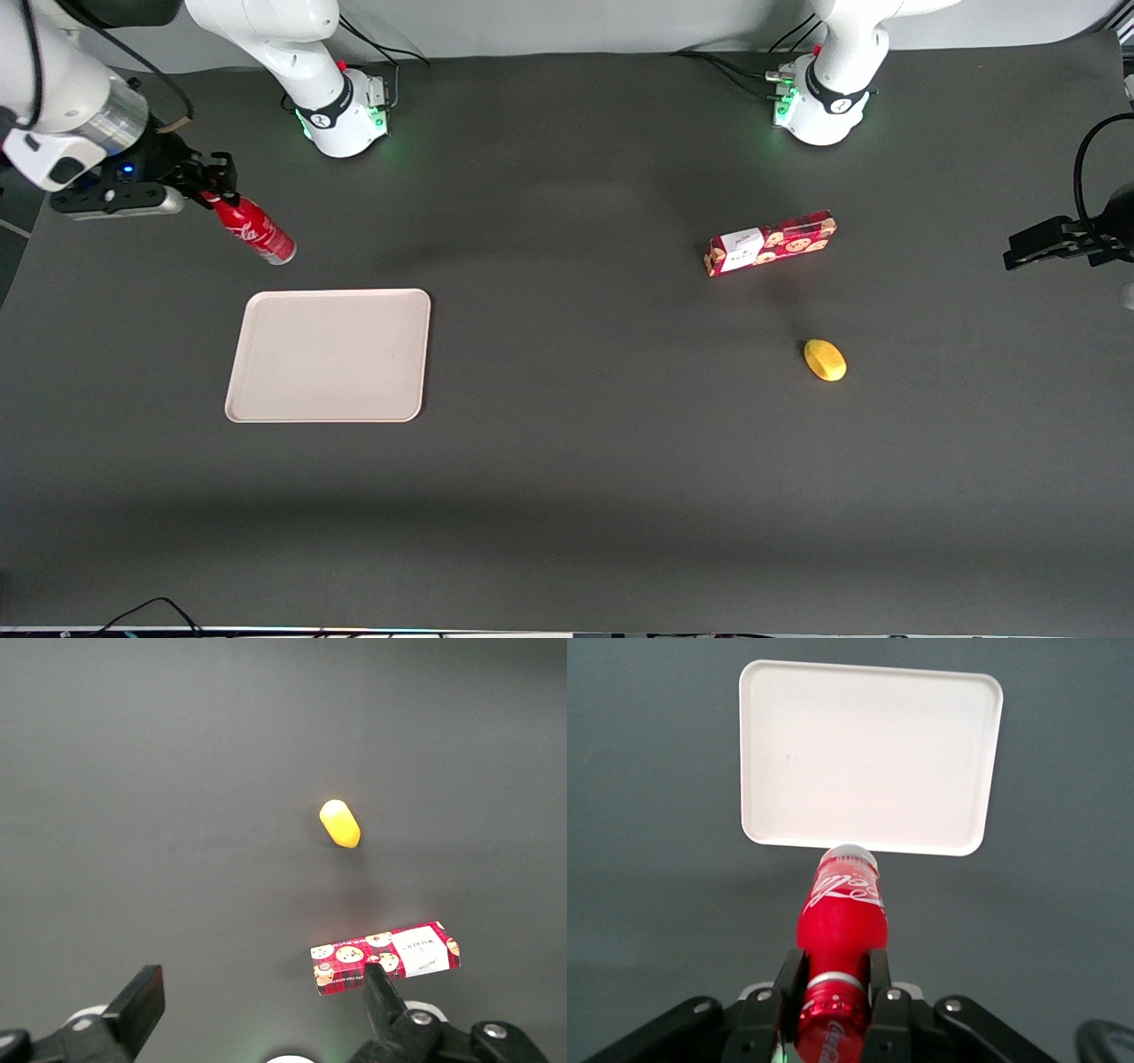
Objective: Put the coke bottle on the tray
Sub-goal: 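Lift the held bottle and carry it onto the white tray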
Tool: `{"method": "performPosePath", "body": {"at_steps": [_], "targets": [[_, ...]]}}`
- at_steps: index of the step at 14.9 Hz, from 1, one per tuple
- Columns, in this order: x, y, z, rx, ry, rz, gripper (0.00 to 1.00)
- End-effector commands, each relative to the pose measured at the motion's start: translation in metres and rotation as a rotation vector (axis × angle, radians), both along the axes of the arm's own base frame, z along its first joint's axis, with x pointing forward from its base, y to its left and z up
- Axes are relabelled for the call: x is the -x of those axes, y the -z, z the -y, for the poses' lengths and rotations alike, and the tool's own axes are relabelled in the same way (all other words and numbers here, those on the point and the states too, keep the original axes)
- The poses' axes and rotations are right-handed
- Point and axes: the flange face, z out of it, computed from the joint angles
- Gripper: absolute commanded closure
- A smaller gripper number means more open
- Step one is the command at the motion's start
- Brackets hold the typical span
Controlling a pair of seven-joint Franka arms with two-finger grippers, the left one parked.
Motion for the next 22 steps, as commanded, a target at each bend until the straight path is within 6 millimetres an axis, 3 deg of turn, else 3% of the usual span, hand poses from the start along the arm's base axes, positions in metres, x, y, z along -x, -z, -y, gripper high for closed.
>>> {"method": "performPosePath", "body": {"at_steps": [1,3,4,6,8,10,13,17,22], "targets": [[-0.069,-0.014,0.016,0.012,-0.086,-0.033,1.00],[-0.091,-0.003,0.027,0.013,-0.116,-0.046,1.00],[-0.102,0.012,0.033,0.010,-0.136,-0.065,1.00],[-0.125,0.044,0.067,0.032,-0.145,-0.056,1.00],[-0.136,0.074,0.087,0.028,-0.161,-0.060,1.00],[-0.135,0.099,0.093,0.038,-0.156,-0.061,1.00],[-0.126,0.153,0.110,0.047,-0.144,-0.041,1.00],[-0.111,0.209,0.117,0.044,-0.158,-0.005,1.00],[-0.103,0.235,0.129,0.043,-0.157,0.001,1.00]]}}
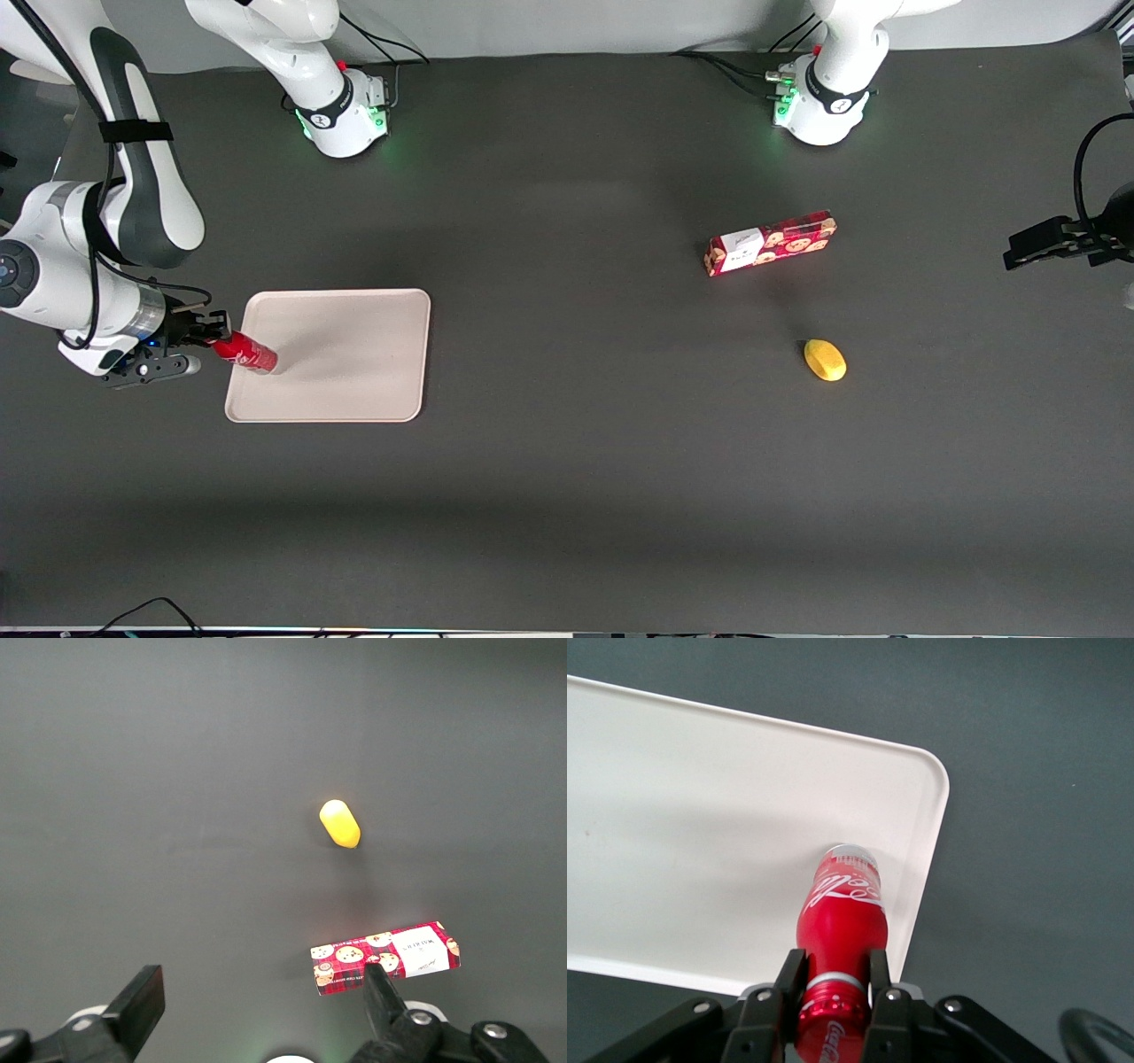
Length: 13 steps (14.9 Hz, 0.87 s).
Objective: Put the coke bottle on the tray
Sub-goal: 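Lower the bottle onto the tray's edge and open the right gripper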
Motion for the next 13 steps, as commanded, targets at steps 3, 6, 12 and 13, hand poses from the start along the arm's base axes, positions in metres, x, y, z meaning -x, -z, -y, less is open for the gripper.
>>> {"method": "performPosePath", "body": {"at_steps": [3,6,12,13], "targets": [[0.006,0.003,0.010,0.013,-0.021,0.012,0.96],[0.003,0.014,0.014,0.014,-0.019,0.018,0.88],[0.001,0.015,0.015,0.013,-0.011,0.021,0.00],[0.001,0.012,0.021,0.017,-0.002,0.025,0.00]]}}
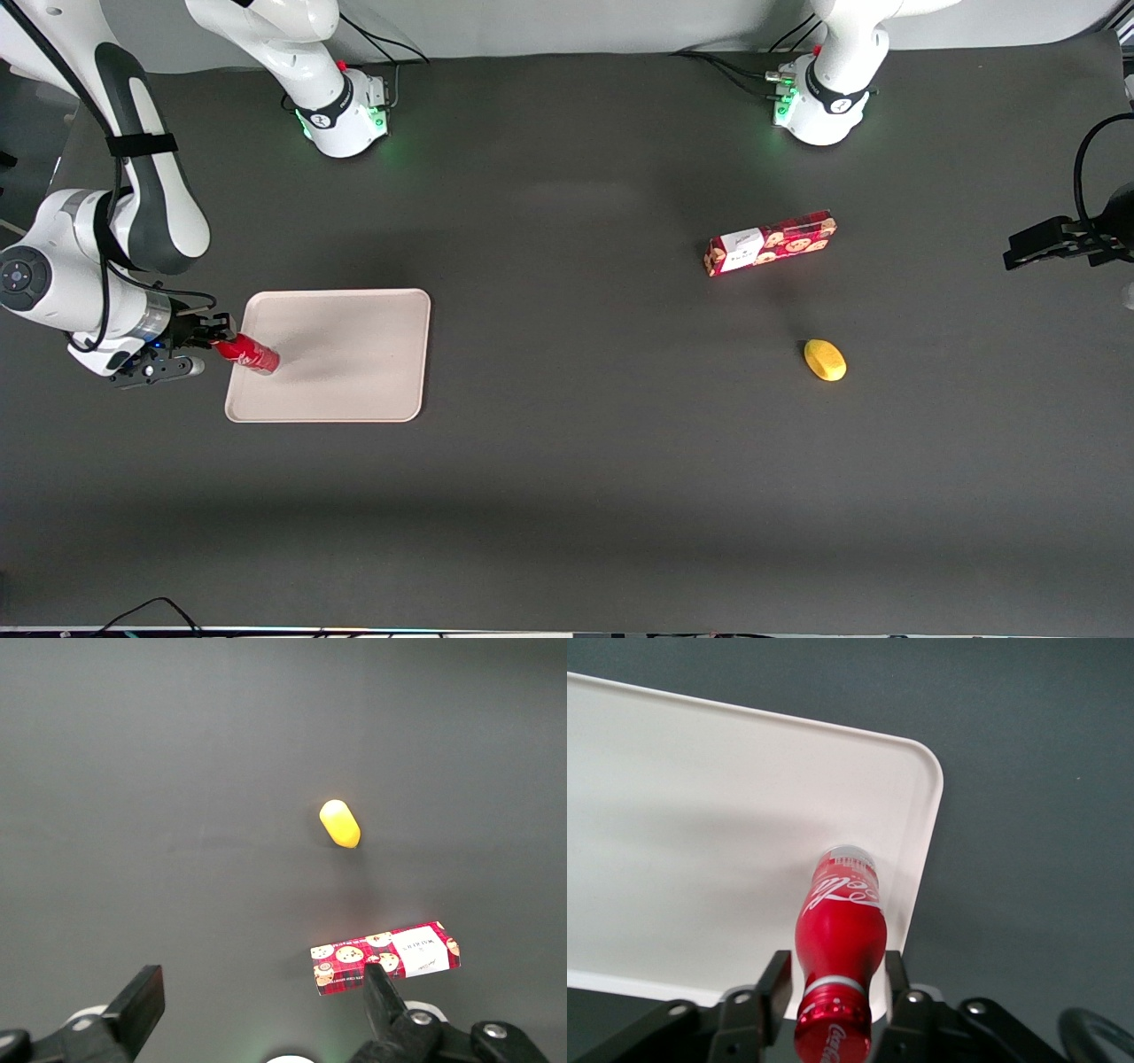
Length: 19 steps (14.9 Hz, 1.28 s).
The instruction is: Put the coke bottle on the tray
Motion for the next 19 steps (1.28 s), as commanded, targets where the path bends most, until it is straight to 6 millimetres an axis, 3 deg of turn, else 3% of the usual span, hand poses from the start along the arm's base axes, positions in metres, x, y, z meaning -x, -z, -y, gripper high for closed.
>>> {"method": "performPosePath", "body": {"at_steps": [1,3,5,7,10,12,14,19], "targets": [[-0.007,-0.020,0.015,0.020,-0.002,0.035,0.00],[-0.010,-0.054,0.017,0.007,0.035,0.035,0.00],[-0.023,-0.104,0.007,-0.079,0.089,0.065,0.00],[-0.025,-0.157,-0.010,-0.084,0.112,0.116,0.00],[-0.010,-0.218,-0.057,-0.060,0.145,0.168,0.00],[0.012,-0.247,-0.081,-0.012,0.189,0.155,0.00],[0.029,-0.268,-0.087,-0.009,0.197,0.156,0.00],[0.043,-0.286,-0.085,-0.006,0.191,0.159,0.00]]}}
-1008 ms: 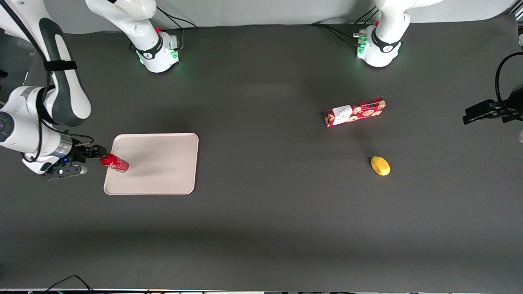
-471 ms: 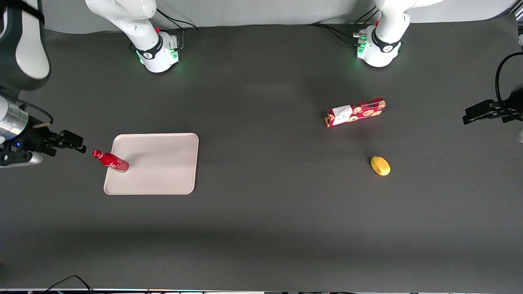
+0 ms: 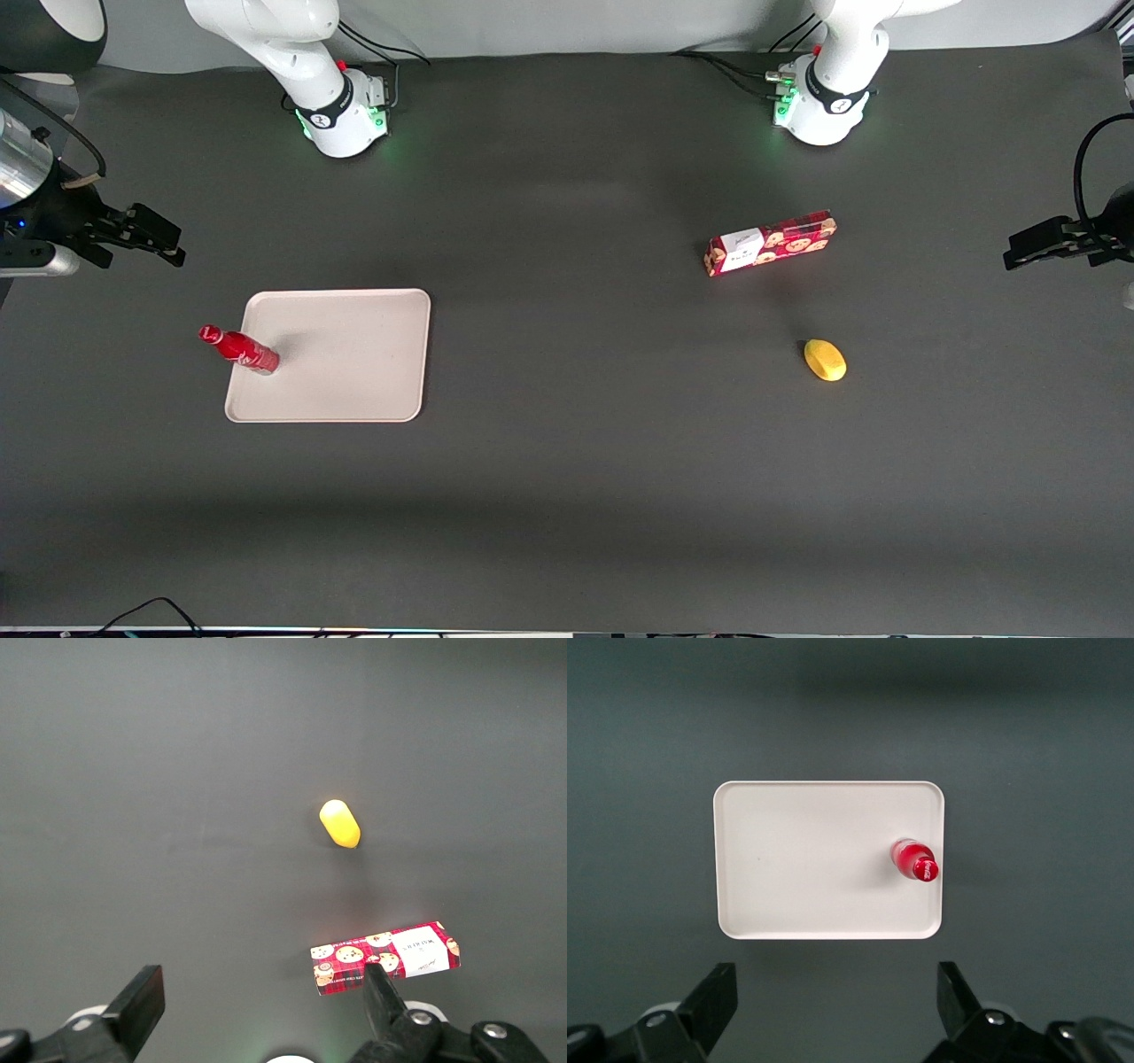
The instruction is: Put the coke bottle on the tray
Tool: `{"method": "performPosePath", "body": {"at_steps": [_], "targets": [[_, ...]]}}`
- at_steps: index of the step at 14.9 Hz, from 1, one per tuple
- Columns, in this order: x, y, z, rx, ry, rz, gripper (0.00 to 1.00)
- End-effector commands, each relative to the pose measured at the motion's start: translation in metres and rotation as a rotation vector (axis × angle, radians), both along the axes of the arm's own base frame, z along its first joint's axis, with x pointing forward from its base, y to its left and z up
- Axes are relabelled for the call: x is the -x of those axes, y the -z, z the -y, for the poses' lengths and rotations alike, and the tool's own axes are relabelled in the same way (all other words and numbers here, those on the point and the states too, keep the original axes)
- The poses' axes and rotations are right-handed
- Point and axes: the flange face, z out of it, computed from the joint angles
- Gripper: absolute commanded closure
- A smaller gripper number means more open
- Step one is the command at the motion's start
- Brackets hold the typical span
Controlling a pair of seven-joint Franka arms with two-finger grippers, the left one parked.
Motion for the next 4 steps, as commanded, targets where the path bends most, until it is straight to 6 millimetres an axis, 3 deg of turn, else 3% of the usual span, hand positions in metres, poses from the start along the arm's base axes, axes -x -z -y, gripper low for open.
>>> {"method": "performPosePath", "body": {"at_steps": [1,4], "targets": [[0.0063,-0.0053,0.0023,0.015,0.010,0.003,0.00],[0.0057,-0.0067,0.0023,0.005,0.012,0.006,0.00]]}}
